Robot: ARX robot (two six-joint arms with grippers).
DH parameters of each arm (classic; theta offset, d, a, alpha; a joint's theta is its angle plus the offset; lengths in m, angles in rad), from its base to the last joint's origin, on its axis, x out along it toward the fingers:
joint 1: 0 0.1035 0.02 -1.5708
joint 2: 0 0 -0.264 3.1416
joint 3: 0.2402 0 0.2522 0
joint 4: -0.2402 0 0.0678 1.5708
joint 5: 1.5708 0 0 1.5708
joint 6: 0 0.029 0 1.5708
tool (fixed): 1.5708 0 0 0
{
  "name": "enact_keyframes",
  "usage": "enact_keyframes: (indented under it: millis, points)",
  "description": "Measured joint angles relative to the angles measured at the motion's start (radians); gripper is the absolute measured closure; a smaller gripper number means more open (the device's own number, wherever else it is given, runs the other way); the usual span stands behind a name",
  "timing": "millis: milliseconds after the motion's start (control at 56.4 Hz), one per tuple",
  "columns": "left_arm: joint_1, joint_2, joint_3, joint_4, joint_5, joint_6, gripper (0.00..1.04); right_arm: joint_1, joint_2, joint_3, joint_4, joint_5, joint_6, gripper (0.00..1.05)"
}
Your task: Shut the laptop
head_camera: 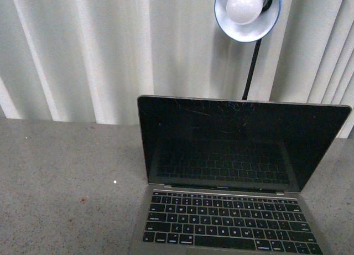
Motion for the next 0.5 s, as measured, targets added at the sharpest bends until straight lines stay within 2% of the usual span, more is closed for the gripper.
enact_keyframes:
  millis: [496]
  points:
    - [0.000, 0.000, 0.000, 0.000, 0.000, 0.000, 0.07, 0.000, 0.000, 0.000, 0.000, 0.000, 0.000, 0.07]
